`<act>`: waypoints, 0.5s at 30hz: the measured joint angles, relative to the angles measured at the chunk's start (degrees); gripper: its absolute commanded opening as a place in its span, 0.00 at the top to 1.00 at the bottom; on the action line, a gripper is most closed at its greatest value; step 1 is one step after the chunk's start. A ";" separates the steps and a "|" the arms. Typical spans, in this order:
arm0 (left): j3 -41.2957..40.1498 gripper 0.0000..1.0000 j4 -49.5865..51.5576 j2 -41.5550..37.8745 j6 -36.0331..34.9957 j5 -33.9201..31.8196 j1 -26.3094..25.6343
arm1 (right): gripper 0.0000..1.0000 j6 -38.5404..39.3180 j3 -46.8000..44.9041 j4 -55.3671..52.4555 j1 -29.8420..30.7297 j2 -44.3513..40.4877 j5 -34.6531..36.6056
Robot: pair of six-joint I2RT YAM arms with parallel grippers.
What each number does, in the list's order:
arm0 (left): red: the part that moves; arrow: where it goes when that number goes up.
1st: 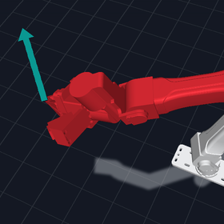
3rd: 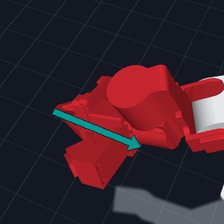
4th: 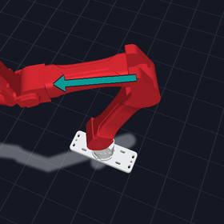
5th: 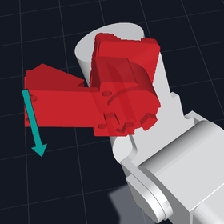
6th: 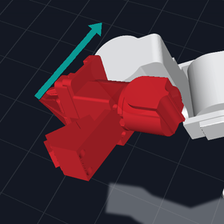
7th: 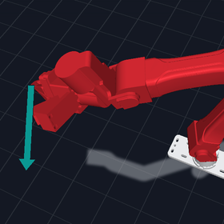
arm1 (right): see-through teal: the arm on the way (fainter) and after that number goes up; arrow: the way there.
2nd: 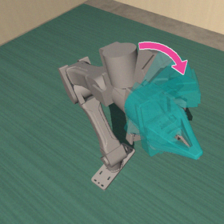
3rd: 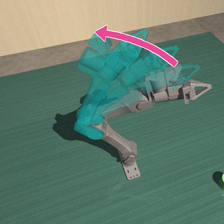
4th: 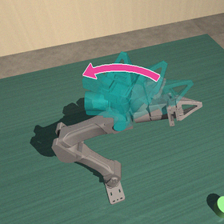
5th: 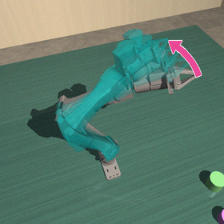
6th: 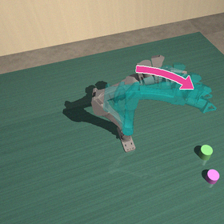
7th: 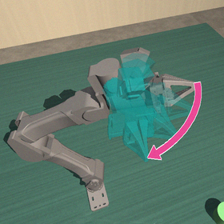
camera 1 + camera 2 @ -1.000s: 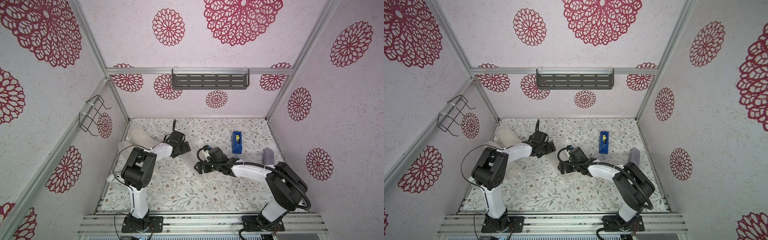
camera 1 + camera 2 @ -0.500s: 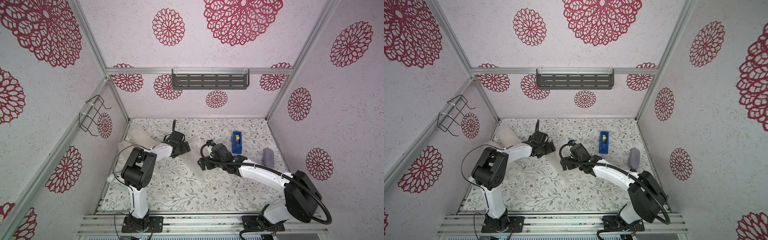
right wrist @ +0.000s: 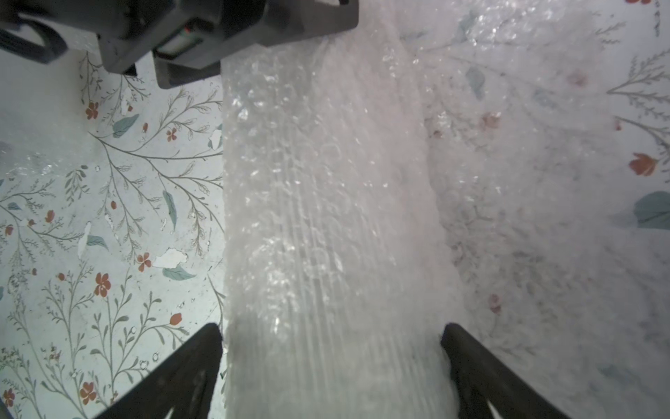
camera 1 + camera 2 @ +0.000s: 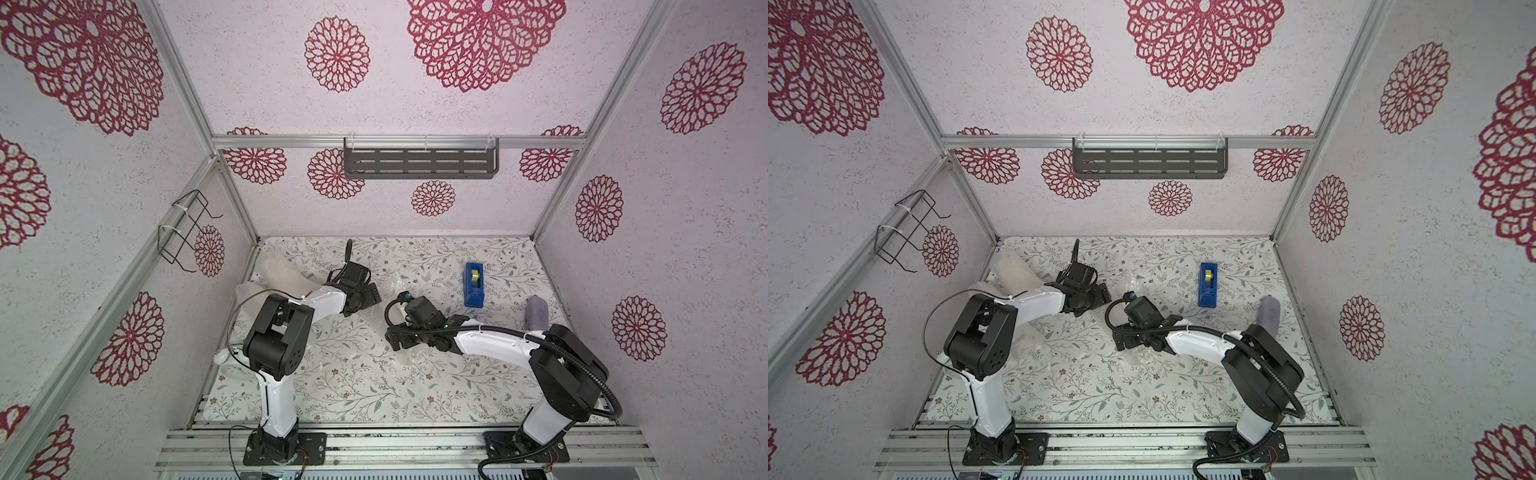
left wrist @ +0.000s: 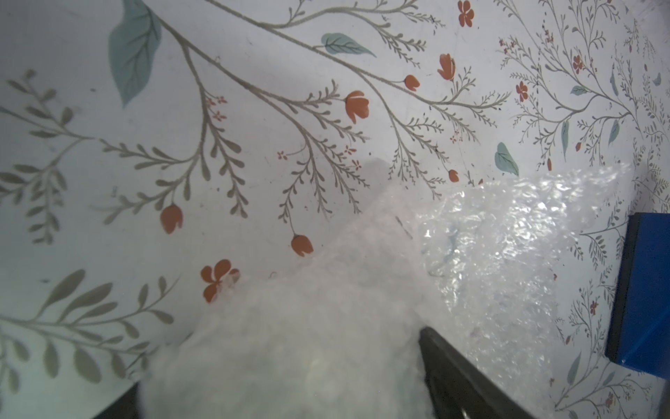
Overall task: Wrap vases in bubble wrap
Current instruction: Wrap the vase in bubble wrap.
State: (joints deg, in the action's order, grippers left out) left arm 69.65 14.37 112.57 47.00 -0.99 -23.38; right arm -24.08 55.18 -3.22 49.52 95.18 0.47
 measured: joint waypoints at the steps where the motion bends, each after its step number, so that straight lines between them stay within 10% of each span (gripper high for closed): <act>1: 0.20 0.10 0.02 0.24 0.13 -0.02 -0.07 | 0.03 -0.20 -0.76 0.98 0.11 -0.09 0.17; 15: 2.49 0.09 2.40 1.38 0.68 -1.33 -0.63 | 0.09 -4.07 -5.62 7.87 1.09 -1.16 1.40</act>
State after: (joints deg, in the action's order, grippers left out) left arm 72.14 16.78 113.95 47.68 -2.33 -24.01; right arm -28.14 49.56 4.64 50.61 94.02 1.87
